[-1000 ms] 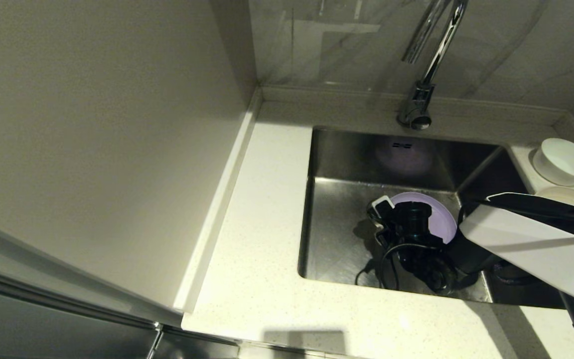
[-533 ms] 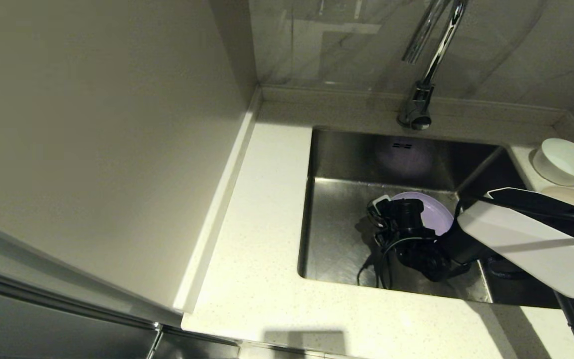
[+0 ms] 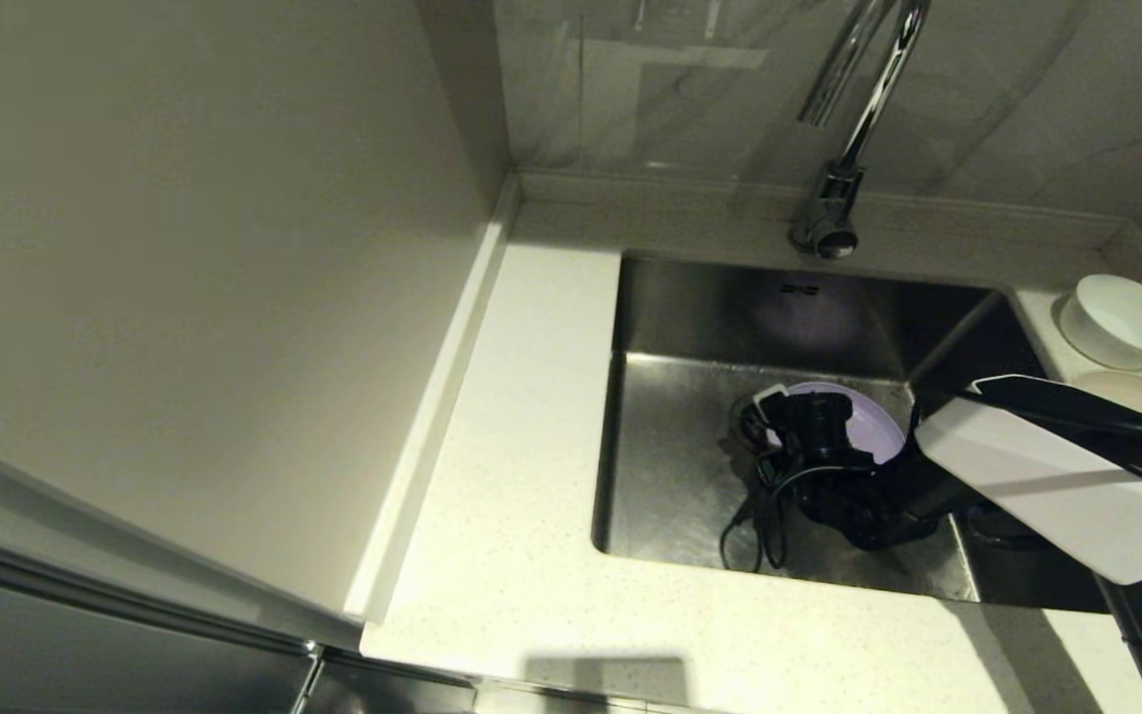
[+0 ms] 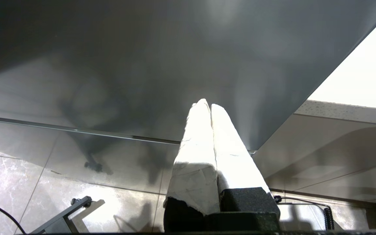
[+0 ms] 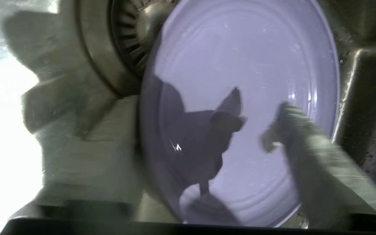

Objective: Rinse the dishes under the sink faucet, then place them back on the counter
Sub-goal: Put a plate back to the table from the sink

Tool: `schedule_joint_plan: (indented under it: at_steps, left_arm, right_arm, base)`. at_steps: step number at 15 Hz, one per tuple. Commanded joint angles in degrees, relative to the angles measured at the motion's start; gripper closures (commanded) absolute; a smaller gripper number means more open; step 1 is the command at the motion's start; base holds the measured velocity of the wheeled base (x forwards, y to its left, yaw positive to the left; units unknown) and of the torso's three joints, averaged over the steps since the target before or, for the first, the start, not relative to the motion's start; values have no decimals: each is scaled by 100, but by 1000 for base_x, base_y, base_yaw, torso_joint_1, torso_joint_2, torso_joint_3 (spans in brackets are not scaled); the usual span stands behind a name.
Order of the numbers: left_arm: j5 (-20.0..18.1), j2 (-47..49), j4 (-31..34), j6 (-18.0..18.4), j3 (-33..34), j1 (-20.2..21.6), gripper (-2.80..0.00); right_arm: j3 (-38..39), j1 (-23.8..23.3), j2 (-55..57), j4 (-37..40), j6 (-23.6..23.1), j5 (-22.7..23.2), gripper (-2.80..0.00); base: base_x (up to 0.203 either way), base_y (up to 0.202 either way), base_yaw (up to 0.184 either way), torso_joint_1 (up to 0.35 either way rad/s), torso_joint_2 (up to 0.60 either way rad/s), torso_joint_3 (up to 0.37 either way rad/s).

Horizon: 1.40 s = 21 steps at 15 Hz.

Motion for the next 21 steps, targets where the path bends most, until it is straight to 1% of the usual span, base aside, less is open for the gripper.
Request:
schedule_joint_plan:
  at_steps: [1,8,12,14,17,18,21]
  left_arm:
    - [0,-18,-2,5,0,0,0]
    - [0,-18,-2,-2,0,0,0]
    - [0,-18,-2,-2,0,0,0]
    - [0,-18,-2,-2,0,0,0]
    - [0,-18,-2,-2,0,0,0]
    - [0,-21,-2,-2,0,0,0]
    - [0,-18,-2,-2,0,0,0]
  right_arm:
    - [-21,-57,-110,-42,-20,-7,0]
    - [13,-60,-597,-65,26,-6,0]
    - [343,-57,-1054,-21,165,-6,0]
    - [325,-57,-1013,-21,100,-6,0]
    - [252,-57,-890,-30,-179,-15,0]
    - [252,-57,-850,-25,-183,-16,-280]
    - [199,-57,-747,21,-172,10,-280]
  base:
    - [0,0,0,0,0,0]
    - [0,0,0,0,0,0]
    - [0,0,0,0,0,0]
    - [0,0,0,0,0,0]
    - [0,0,0,0,0,0]
    - [0,0,0,0,0,0]
    - [0,0,0,0,0,0]
